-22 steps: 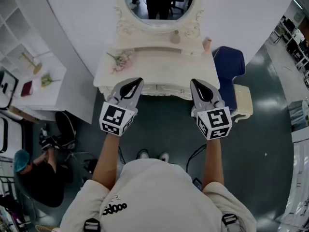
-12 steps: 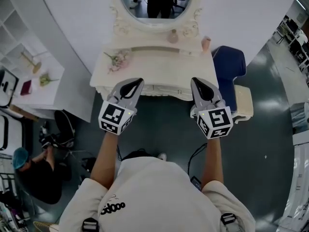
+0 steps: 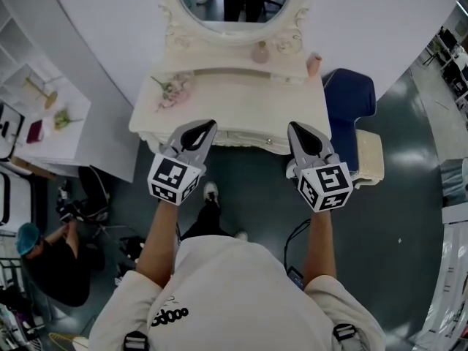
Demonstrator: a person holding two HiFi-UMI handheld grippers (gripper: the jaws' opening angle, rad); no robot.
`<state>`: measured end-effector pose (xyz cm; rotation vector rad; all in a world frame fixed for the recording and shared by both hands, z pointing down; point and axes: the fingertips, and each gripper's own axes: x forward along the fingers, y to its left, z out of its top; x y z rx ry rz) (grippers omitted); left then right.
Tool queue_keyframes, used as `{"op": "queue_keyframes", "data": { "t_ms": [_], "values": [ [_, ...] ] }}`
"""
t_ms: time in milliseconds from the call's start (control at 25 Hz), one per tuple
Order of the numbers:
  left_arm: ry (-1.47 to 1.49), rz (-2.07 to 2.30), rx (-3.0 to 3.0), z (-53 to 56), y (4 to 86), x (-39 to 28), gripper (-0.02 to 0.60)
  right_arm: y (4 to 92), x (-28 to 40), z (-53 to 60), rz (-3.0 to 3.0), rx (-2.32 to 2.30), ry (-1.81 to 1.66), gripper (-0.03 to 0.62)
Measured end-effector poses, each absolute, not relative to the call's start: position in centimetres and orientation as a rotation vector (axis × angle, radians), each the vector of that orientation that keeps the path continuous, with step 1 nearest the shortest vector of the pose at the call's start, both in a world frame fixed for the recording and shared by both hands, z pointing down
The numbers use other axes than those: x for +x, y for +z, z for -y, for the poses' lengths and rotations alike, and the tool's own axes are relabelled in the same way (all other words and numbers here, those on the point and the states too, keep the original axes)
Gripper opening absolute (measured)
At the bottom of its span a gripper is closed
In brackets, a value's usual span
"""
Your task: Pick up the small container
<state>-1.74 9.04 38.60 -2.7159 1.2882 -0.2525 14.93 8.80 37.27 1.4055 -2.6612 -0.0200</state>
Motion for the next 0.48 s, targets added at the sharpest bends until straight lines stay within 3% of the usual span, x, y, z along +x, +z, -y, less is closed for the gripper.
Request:
{"op": "queue_keyframes", "data": {
  "t_ms": [480],
  "values": [
    [-0.277, -1.25, -2.764, 6.4, 41.4, -4.2, 0.018, 38.7, 11.7, 5.0, 2.644, 1.38, -0.01, 0.002]
  ]
}}
